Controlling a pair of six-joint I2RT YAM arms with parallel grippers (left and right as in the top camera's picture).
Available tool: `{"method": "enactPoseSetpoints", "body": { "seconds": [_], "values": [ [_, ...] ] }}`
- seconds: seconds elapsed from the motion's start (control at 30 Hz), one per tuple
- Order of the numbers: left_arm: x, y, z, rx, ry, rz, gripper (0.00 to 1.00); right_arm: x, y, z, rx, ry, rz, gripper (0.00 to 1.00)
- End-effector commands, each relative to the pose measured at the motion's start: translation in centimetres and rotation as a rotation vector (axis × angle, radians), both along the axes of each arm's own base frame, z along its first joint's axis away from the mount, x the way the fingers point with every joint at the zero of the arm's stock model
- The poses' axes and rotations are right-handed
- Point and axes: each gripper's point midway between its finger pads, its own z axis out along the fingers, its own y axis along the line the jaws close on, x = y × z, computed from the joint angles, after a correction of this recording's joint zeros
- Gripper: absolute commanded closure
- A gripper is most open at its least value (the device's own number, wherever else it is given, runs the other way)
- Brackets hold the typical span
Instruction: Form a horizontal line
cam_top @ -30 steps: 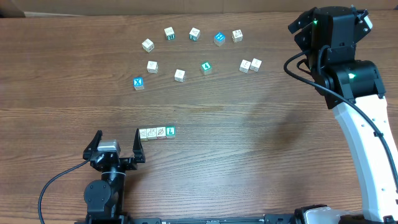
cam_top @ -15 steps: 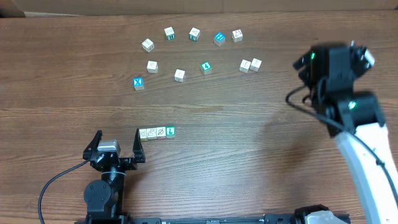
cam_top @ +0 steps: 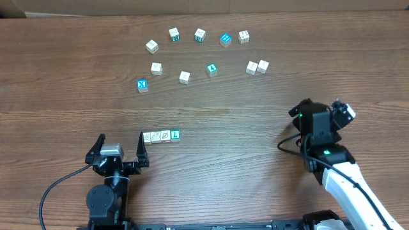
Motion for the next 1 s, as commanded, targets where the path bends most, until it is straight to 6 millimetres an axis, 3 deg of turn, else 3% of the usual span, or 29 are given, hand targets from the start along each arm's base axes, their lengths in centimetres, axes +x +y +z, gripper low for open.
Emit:
{"method": "enactPoseSetpoints", "body": {
  "seconds": [0.0,0.23,0.5,0.8,0.97],
  "values": [
    [0.0,-0.1,0.1,0.019,-0.009,-0.002,0.0,-0.9,-0.5,-1.0,-0.012,-0.002,-0.014,0.0],
    [0.0,-0.1,0.1,0.019,-0.009,-0.002,0.0,-1.2,-0.3,-2.2,0.017,-0.006,0.002,0.0],
    [0.0,-0.1,0.1,0.019,-0.009,-0.002,0.0,-0.1,1.3,-2.5,0.012,0.037,0.266,0.0],
    [0.0,-0.1,0.1,0.019,-0.009,-0.002,0.0,0.2,6.5,-3.3,-0.106,-0.112,0.739,0.0],
    [0.0,-0.1,0.1,0.019,-0.009,-0.002,0.0,-0.1,8.1,-3.0,-0.16,-0.14,0.889,0.0]
  ]
}}
